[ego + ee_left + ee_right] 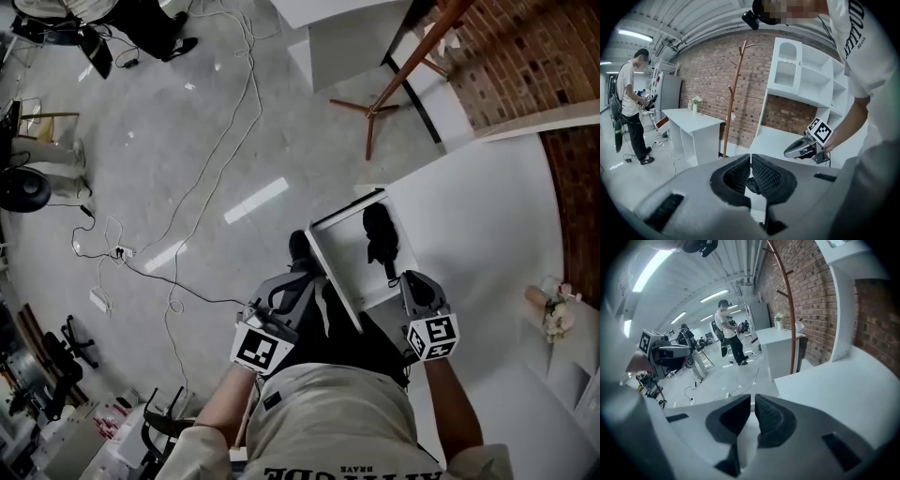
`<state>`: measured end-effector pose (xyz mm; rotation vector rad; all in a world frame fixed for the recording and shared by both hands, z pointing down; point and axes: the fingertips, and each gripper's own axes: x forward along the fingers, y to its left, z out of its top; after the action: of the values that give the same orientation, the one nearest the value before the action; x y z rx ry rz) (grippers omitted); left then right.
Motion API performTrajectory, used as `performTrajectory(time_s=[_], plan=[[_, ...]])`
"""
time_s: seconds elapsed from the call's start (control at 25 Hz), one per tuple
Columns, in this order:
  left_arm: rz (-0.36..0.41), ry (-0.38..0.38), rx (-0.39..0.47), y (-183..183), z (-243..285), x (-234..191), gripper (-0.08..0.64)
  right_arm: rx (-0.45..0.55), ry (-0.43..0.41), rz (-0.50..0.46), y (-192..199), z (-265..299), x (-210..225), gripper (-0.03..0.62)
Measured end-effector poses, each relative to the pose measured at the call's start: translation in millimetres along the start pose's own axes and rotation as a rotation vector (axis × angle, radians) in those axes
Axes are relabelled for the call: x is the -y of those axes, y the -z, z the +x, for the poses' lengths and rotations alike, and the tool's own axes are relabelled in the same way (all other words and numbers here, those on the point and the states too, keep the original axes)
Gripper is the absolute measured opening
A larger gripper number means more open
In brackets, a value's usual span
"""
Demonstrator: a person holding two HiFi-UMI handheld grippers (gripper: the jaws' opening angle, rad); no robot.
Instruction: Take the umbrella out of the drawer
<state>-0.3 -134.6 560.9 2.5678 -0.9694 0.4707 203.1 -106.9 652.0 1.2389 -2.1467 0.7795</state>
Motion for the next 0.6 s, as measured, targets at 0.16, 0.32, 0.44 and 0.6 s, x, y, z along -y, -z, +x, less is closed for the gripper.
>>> performTrajectory(time_s=[0.16,0.32,0.44,0.6], plan=[[-0.024,0.035,-0.02,20.6,14.9,-13.9,0.026,-0.056,0.021,-0.001,15.6,27.7,3.8,0.034],[0.019,0.06,-0.069,37.9,24.2,-22.4,0.027,-0.104,0.033,0.008,34.1,54.2,5.9,0.034],[0.071,0.075,-0.09,43.3,30.3,-23.1,0.026,-0.132,0.048,0.005,44.3,73.8,10.2,0.034],[0.039,0.095,-0.051,36.1,42.7,-34.6,0.028,-0.17,0.066,0.03,58.3,100.0,17.3,0.061]])
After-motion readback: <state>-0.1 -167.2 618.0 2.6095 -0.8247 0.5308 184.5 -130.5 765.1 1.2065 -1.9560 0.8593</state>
